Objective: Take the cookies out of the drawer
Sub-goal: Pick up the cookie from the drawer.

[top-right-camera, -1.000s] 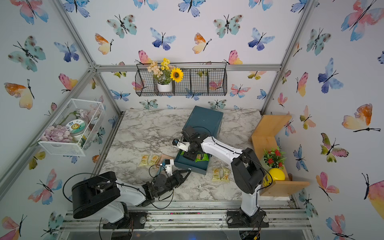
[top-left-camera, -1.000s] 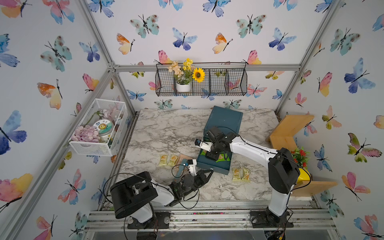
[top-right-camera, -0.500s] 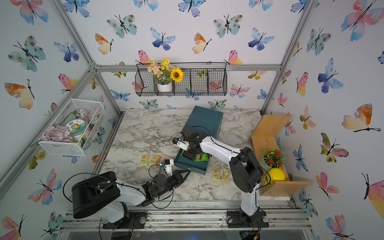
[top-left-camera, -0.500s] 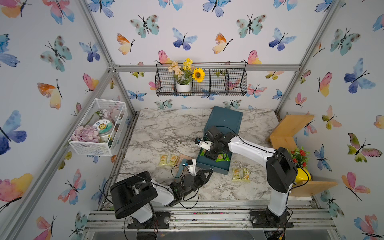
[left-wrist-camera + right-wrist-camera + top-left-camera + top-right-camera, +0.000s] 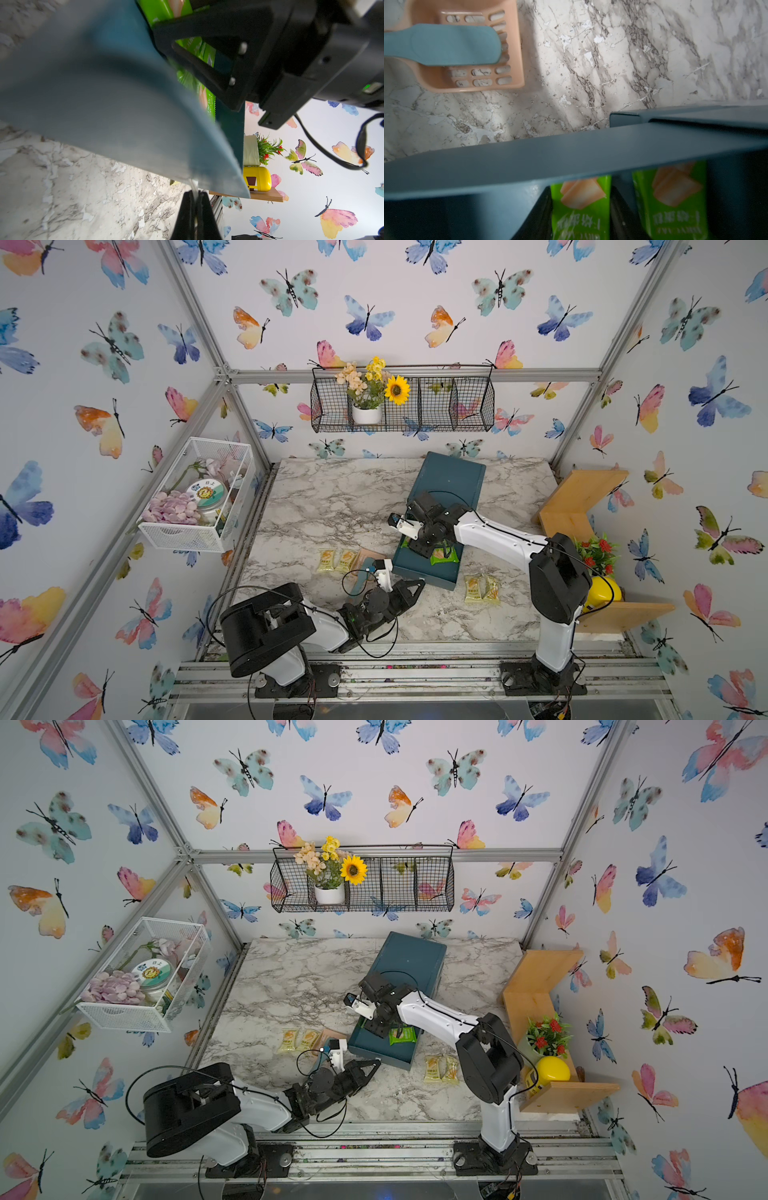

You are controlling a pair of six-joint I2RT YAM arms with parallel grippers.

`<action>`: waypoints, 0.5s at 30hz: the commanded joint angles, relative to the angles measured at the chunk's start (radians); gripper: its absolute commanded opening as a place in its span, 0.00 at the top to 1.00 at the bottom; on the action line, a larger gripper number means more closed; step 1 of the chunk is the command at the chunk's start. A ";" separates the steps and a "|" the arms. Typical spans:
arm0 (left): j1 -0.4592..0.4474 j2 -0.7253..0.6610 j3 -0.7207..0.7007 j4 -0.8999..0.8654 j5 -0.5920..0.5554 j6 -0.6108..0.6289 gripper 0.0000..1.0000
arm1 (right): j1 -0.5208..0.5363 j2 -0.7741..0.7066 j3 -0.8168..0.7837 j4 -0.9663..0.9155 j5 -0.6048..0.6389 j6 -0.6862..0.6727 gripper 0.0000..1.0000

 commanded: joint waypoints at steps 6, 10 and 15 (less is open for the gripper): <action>-0.002 -0.041 0.017 0.034 -0.064 0.026 1.00 | 0.001 -0.078 -0.016 -0.026 -0.030 0.023 0.65; 0.000 -0.048 0.024 0.022 -0.069 0.028 1.00 | 0.001 -0.155 -0.055 -0.002 -0.059 0.055 0.65; 0.002 -0.046 0.027 0.015 -0.066 0.026 1.00 | 0.001 -0.261 -0.105 0.015 -0.077 0.124 0.65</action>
